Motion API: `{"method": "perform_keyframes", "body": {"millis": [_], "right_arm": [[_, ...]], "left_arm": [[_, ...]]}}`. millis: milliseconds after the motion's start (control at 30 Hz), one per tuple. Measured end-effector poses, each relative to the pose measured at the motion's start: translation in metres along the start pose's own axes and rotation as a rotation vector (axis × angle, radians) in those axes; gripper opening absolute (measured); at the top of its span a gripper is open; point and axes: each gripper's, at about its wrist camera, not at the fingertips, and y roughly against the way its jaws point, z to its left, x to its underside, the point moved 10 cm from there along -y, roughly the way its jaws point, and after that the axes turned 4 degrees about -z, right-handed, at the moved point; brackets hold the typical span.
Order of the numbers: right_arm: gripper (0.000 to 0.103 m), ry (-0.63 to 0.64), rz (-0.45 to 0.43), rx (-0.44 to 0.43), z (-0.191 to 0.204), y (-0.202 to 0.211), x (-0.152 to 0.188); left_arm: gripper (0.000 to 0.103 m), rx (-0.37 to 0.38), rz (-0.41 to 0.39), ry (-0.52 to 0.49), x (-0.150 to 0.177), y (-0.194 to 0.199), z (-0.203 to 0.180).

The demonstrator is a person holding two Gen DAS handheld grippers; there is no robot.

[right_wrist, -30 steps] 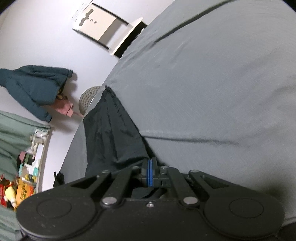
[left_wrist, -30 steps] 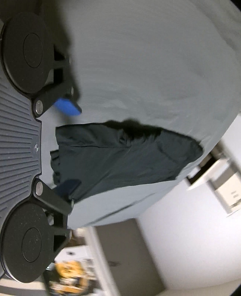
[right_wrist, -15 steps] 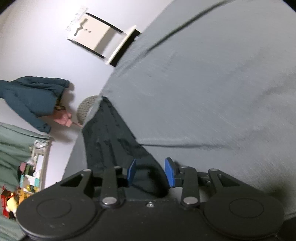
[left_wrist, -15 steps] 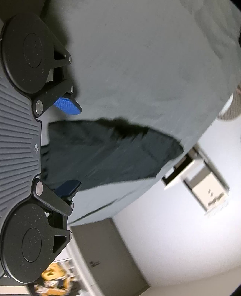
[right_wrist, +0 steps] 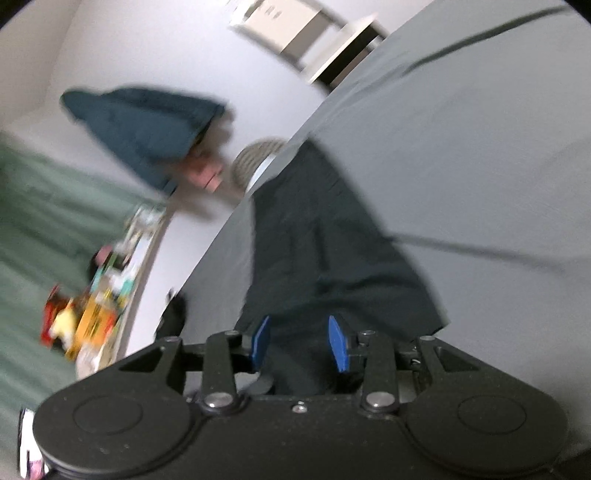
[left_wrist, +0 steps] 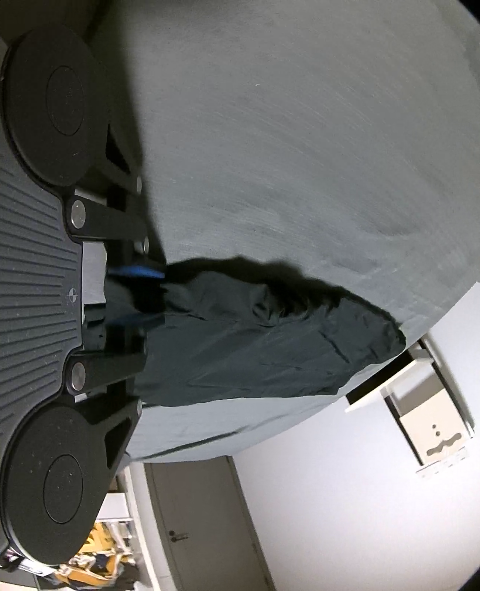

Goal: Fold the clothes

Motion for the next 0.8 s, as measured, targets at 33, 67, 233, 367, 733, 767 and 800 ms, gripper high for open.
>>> {"method": "perform_keyframes", "body": {"millis": [33,67,233,367,733,767,800], "right_arm": [[0.035,0.039,0.030,-0.011,0.007,-0.003,0.005],[0.035,0.077,0.054,-0.012,0.012,-0.007,0.010],[0.035,0.281,0.101,0.059,0.032,-0.021,0.025],[0.039,0.510,0.103,0.079,0.057,-0.020,0.041],[0.040,0.603,0.186,0.196,0.051,-0.036,0.065],[0.039,0.598,0.170,0.190,0.050,-0.037,0.062],[0.038,0.596,0.158,0.186,0.050,-0.039,0.060]], "left_arm": [[0.001,0.002,-0.003,0.003,0.000,-0.001,-0.001],[0.001,0.006,0.001,0.002,-0.001,-0.002,-0.004],[0.001,0.023,0.033,-0.009,-0.012,-0.011,-0.023],[0.001,0.037,0.058,-0.019,-0.020,-0.017,-0.039],[0.002,0.078,0.123,-0.022,-0.041,-0.032,-0.073],[0.002,0.083,0.121,-0.022,-0.042,-0.031,-0.074],[0.002,0.086,0.121,-0.022,-0.043,-0.031,-0.075]]}}
